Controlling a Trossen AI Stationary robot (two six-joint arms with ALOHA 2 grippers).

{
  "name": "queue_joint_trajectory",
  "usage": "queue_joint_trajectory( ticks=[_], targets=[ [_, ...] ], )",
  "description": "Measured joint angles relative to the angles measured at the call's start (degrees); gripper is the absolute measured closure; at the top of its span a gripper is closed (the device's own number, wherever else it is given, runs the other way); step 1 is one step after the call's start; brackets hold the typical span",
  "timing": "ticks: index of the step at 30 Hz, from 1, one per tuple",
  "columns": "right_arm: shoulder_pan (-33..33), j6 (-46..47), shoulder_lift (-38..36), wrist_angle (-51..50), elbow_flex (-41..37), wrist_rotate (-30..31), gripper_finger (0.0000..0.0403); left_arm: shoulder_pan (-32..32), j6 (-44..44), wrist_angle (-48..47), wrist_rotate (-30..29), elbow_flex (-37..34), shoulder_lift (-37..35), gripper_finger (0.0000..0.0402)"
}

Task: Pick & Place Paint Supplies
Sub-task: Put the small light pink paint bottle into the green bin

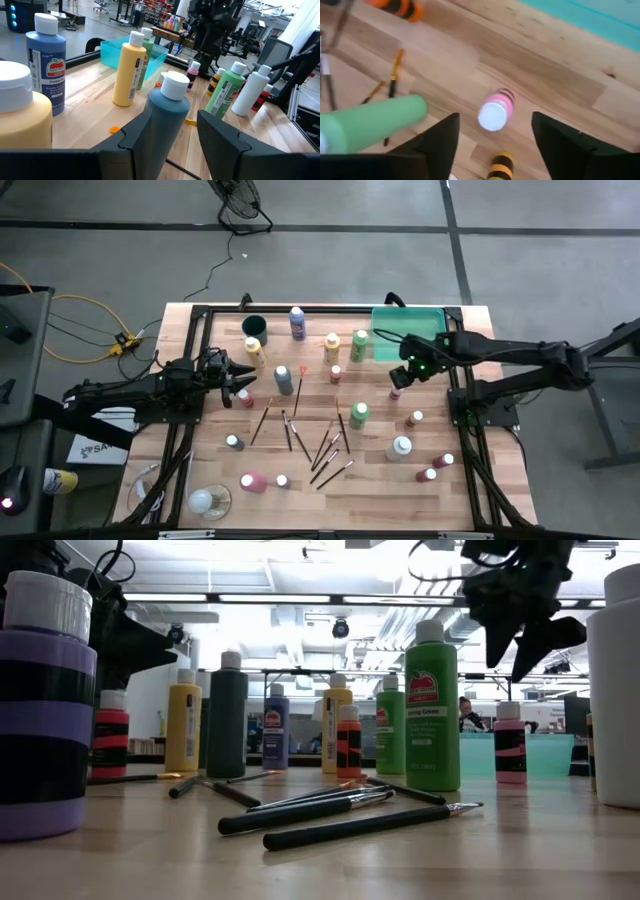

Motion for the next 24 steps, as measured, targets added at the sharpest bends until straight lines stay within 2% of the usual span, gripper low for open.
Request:
queue_joint_trajectory(
  ticks=[3, 8, 24],
  targets=[
    [0.02, 1.83, 2.97, 0.12, 0.94, -0.8, 0.0136, 0.01, 0.0, 0.0, 0.0, 0.0, 0.0, 0.025],
    [0.4, 5.51, 7.1, 0.04, 1.0, -2.85, 0.0133, 0.01, 0.0, 0.0, 0.0, 0.0, 0.0, 0.025],
    [1.03, 10.49, 14.94, -0.93, 1.0, -0.43, 0.0133, 0.01, 0.0, 0.0, 0.02, 0.0, 0.0, 0.025]
  ],
)
